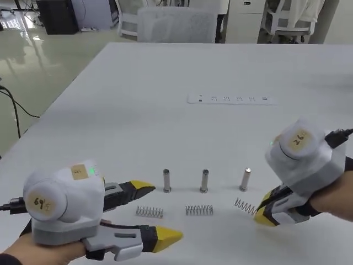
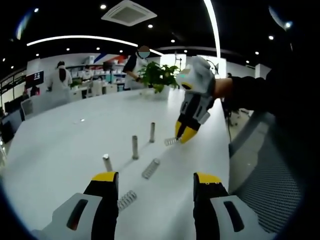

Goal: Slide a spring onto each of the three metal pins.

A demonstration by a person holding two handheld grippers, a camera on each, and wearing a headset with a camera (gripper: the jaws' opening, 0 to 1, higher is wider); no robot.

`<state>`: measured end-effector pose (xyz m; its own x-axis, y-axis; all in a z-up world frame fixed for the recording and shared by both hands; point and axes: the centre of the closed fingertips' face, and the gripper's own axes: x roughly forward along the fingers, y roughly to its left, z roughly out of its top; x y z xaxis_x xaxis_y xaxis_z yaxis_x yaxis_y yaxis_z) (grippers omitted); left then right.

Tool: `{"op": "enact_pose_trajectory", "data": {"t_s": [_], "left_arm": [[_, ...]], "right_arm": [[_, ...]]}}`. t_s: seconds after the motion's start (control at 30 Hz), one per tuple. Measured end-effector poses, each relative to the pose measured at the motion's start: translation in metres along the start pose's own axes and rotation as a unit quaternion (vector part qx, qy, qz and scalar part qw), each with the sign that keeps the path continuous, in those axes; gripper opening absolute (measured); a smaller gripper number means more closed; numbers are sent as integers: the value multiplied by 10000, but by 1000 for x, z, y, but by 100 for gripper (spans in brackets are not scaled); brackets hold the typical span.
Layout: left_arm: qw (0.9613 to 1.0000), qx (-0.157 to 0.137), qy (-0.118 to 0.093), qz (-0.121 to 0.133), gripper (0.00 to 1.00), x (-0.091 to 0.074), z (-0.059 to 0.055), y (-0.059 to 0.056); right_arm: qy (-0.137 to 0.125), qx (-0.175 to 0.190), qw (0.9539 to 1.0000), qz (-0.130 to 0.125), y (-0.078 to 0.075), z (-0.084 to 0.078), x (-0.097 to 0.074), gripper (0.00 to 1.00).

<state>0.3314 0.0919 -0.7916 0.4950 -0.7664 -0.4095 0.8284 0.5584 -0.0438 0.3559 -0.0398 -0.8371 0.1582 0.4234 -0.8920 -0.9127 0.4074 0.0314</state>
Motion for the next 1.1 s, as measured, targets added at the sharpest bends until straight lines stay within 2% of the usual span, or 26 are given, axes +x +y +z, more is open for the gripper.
{"op": "enact_pose_trajectory", "data": {"t_s": [0.33,0.53,0.77,1.1], "left_arm": [[9990,234,72,-375,53,15,11,-8],[9983,272,34,-507,48,25,16,-9],[9970,376,-29,-676,40,35,22,-17],[9952,649,6,-738,29,41,20,-24]], "right_arm": [[-51,-398,9989,247,16,22,-4,8],[-58,-581,9978,301,21,29,-4,8],[-60,-838,9956,407,30,39,-6,8],[-55,-1140,9913,654,49,48,-5,8]]}}
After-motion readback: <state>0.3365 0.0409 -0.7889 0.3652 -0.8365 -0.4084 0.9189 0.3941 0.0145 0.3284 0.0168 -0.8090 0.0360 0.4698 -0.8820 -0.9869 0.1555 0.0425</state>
